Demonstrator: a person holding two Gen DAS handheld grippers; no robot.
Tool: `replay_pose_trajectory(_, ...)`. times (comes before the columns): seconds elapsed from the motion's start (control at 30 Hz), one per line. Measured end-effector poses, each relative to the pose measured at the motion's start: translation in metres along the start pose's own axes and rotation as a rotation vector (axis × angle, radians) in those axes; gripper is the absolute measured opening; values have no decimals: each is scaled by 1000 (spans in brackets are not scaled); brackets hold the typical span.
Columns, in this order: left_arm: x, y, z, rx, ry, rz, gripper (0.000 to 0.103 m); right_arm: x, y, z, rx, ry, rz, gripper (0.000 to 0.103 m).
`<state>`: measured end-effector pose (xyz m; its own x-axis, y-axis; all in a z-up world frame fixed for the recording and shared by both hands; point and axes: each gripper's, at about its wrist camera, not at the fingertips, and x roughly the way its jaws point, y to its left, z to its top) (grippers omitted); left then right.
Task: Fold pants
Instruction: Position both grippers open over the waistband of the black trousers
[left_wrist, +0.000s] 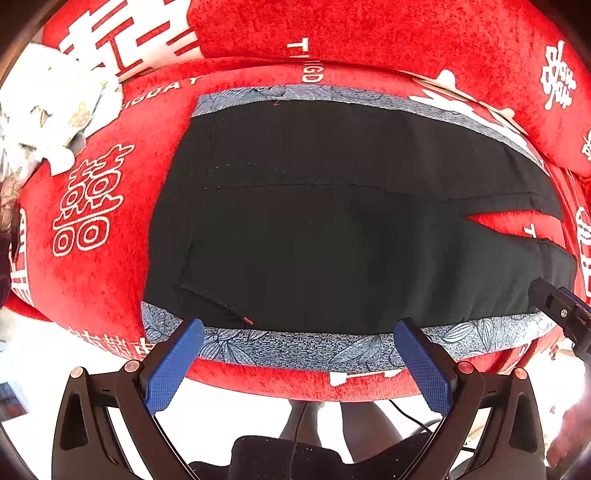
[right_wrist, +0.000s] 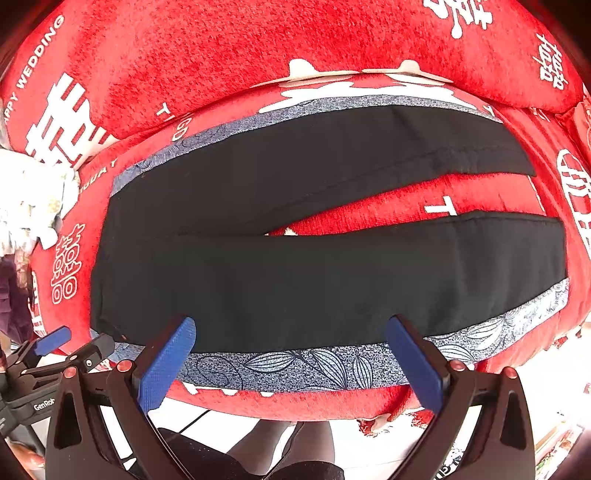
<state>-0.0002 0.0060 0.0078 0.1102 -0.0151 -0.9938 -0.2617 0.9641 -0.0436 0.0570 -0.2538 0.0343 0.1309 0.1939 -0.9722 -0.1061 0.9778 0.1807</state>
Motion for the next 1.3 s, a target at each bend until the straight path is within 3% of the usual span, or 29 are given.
replay_pose_trajectory(0.43,5,4,0,6,3,68,103,5,-4,-3,-10,9,-14,103)
replay_pose_trajectory(1.13,11,17,0,-11,0,74,103,13,0,-3,-18,4,-36,103)
replay_pose_trajectory(1.23,12,20,-1,-16,-1,71,103,15,0,-3,-6,5,-17,103)
replay_pose_trajectory(1.3,13,24,-2,-23,-2,65,103,15,-3,-3,24,-2,43,103)
